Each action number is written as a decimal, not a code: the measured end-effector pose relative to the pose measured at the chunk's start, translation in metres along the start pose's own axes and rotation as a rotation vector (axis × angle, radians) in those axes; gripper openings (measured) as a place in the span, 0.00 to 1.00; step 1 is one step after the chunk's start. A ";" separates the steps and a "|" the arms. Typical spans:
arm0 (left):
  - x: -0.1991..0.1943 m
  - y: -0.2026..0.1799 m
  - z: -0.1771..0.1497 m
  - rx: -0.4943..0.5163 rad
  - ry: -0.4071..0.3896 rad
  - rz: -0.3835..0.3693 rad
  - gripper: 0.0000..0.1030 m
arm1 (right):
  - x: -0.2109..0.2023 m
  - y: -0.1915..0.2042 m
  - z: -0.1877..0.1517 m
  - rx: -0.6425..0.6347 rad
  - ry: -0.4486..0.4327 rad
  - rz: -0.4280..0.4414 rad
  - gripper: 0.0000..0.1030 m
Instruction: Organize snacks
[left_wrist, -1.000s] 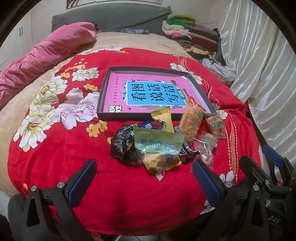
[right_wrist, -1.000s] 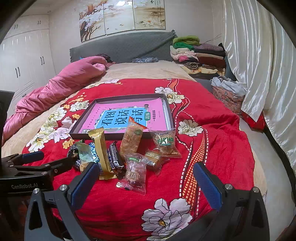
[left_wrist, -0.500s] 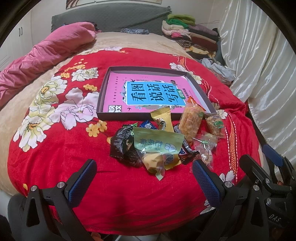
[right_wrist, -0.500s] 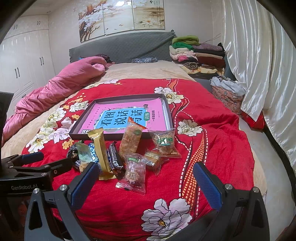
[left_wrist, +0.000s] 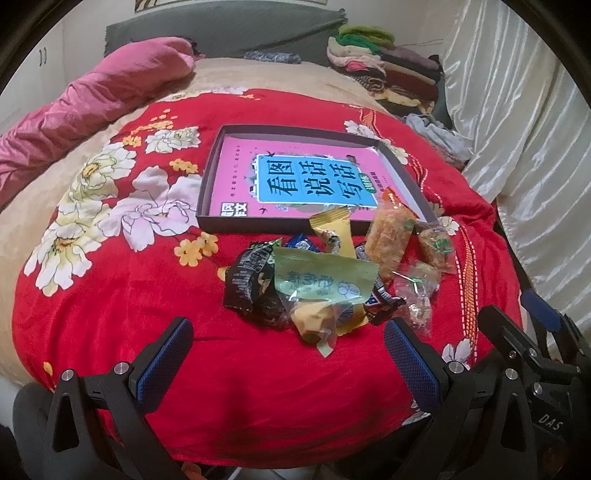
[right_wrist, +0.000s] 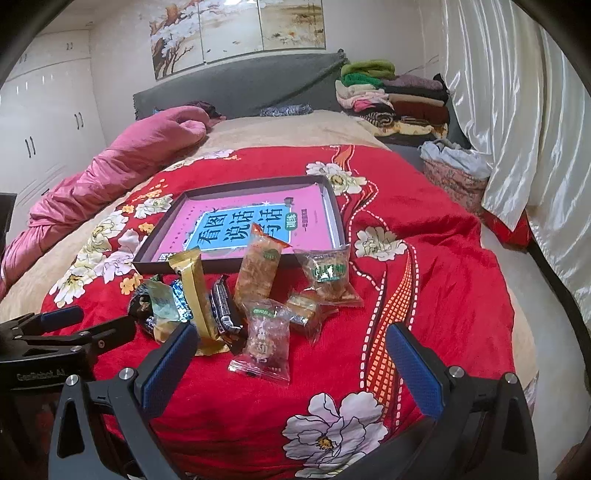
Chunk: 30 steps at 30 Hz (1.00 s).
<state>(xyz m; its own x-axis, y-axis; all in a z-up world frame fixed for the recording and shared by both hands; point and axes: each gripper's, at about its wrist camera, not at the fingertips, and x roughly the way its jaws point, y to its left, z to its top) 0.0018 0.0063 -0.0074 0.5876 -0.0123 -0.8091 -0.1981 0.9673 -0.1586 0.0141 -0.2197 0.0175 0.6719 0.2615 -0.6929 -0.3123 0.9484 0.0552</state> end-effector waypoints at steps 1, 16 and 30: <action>0.001 0.002 0.000 -0.005 0.002 0.001 1.00 | 0.001 0.000 0.000 0.004 0.006 0.000 1.00; 0.019 0.046 0.006 -0.094 0.025 0.043 1.00 | 0.027 -0.002 -0.002 0.039 0.106 0.024 1.00; 0.042 0.058 0.021 -0.079 0.062 0.000 0.96 | 0.056 -0.003 -0.007 0.061 0.213 0.055 1.00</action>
<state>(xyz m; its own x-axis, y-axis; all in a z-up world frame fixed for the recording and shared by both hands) 0.0316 0.0669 -0.0387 0.5385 -0.0306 -0.8421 -0.2608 0.9442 -0.2011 0.0479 -0.2088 -0.0264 0.4956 0.2754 -0.8237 -0.2986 0.9446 0.1361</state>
